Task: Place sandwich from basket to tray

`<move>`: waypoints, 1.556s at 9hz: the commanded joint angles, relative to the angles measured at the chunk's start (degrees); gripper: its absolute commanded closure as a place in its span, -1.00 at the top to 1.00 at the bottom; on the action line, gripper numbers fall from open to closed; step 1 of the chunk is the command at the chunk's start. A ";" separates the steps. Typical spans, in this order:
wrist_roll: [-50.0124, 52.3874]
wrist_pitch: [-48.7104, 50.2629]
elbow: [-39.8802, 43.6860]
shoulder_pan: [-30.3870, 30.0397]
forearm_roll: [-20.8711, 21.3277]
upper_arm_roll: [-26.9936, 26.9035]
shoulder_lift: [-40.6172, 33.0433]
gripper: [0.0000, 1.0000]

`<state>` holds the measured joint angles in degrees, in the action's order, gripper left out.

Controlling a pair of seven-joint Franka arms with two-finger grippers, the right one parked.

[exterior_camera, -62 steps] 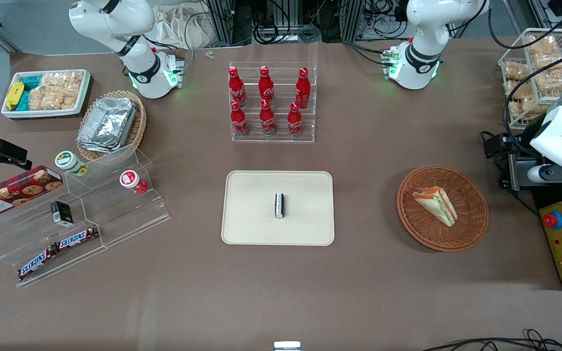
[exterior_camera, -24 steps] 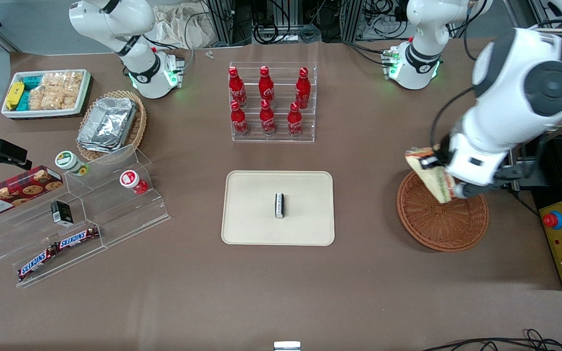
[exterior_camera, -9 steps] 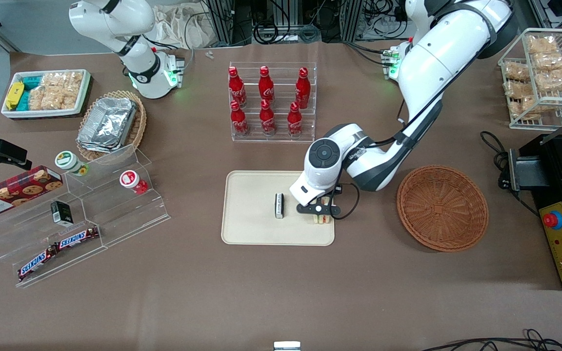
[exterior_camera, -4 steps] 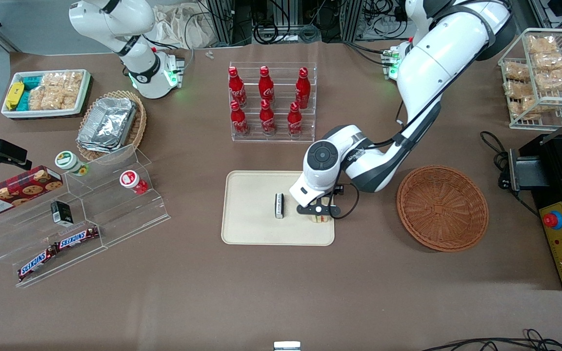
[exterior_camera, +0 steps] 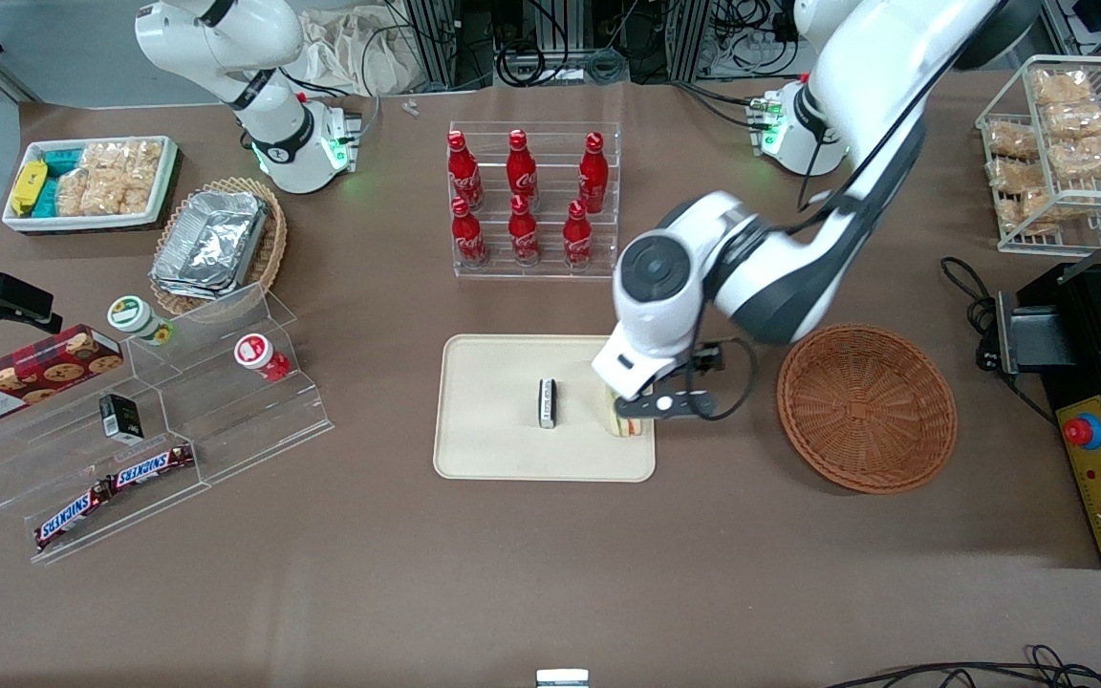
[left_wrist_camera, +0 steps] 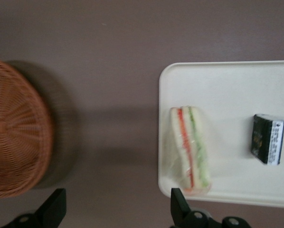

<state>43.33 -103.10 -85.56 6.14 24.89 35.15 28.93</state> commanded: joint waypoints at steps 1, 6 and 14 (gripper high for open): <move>-8.40 5.69 -1.63 -4.97 -3.96 -0.26 -8.34 0.98; -12.37 12.83 -0.75 -16.93 -12.32 -0.52 -17.68 0.99; -40.20 19.33 0.92 -11.84 -24.33 -26.15 -23.47 1.00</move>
<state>7.87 -85.60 -85.18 -12.86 4.23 20.40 7.71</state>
